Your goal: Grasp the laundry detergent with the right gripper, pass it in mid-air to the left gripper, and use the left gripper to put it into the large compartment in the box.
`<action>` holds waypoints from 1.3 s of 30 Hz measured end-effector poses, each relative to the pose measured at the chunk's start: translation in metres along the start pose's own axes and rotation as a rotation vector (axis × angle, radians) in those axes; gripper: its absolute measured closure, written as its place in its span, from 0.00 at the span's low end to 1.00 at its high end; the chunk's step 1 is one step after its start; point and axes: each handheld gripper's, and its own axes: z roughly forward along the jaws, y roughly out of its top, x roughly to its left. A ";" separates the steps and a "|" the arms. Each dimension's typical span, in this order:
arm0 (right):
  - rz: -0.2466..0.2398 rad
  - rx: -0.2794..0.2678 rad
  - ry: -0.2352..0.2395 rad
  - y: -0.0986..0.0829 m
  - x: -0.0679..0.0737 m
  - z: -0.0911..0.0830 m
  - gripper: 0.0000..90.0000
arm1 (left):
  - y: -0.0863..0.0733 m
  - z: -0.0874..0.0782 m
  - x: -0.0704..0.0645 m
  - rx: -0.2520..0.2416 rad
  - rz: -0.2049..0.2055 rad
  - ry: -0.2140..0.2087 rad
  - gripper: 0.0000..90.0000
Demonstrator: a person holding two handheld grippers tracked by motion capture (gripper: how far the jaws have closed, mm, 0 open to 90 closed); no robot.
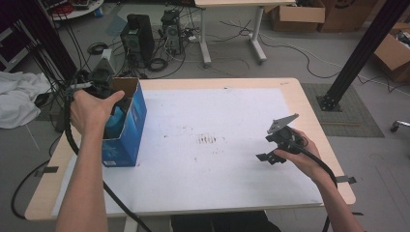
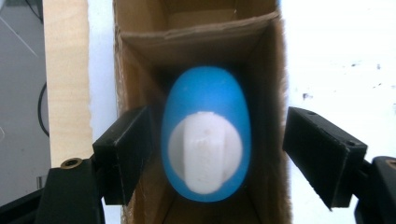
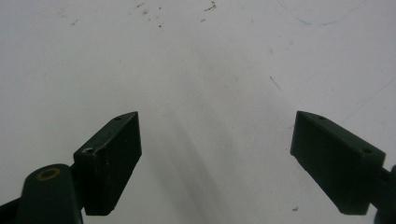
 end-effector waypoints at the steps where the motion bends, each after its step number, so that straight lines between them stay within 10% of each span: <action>1: 0.001 0.000 0.000 0.000 0.000 0.000 0.18 | 0.001 -0.002 -0.002 -0.005 0.007 -0.001 0.27; 9: 0.000 -0.003 0.000 0.001 0.001 -0.002 0.18 | 0.013 -0.032 -0.037 -0.070 0.114 -0.022 0.26; 20: 0.012 -0.003 -0.009 0.000 -0.001 -0.007 0.18 | 0.019 -0.053 -0.102 -0.091 0.364 -0.100 0.18; 25: 0.018 0.003 -0.012 0.001 -0.001 -0.009 0.18 | 0.014 -0.033 -0.128 -0.060 0.448 -0.161 0.18; 39: 0.014 0.026 -0.005 0.007 -0.004 -0.004 0.18 | -0.019 0.053 -0.153 0.037 0.471 -0.227 0.19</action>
